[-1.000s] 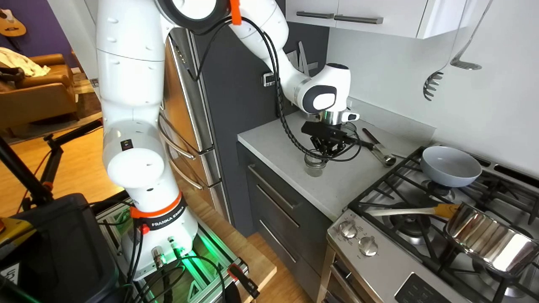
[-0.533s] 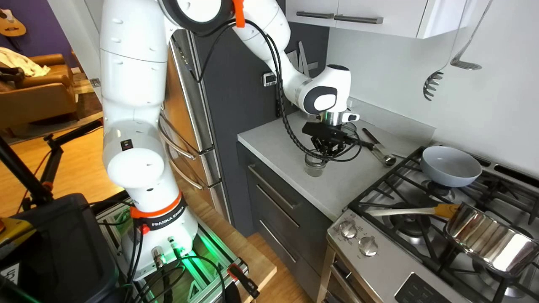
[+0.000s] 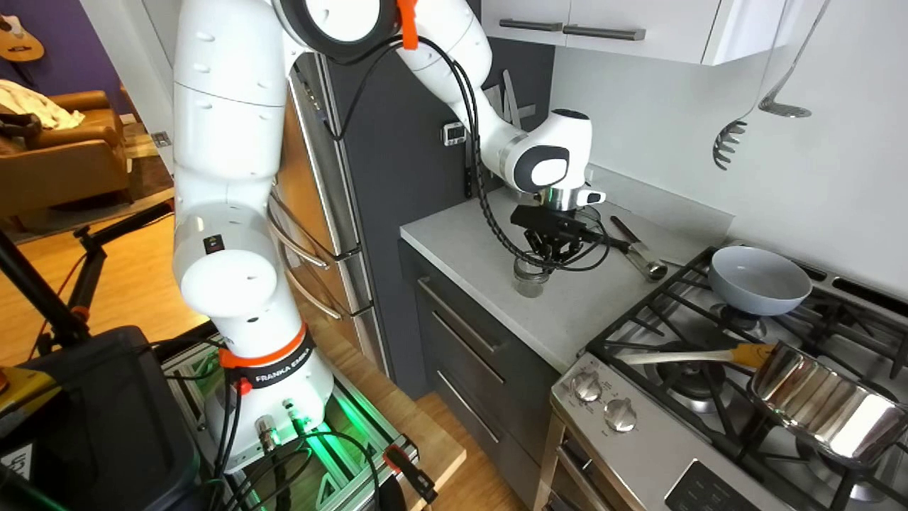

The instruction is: Put the silver ring on the clear bowl

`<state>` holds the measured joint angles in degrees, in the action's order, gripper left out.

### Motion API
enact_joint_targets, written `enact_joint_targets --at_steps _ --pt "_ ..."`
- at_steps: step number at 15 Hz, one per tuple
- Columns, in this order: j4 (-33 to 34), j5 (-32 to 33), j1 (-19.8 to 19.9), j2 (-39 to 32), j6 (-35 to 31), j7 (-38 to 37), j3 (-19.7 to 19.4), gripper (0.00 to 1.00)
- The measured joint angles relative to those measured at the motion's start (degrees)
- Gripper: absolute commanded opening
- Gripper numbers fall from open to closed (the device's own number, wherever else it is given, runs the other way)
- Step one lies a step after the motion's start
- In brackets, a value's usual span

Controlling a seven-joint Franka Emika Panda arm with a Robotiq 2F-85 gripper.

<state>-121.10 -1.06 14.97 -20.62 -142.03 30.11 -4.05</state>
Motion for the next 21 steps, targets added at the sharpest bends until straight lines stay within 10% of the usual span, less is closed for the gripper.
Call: enact_joint_targets --at_steps 21 --pt "1.35 2.52 -1.23 -0.66 1.89 -5.44 -0.21 0.02"
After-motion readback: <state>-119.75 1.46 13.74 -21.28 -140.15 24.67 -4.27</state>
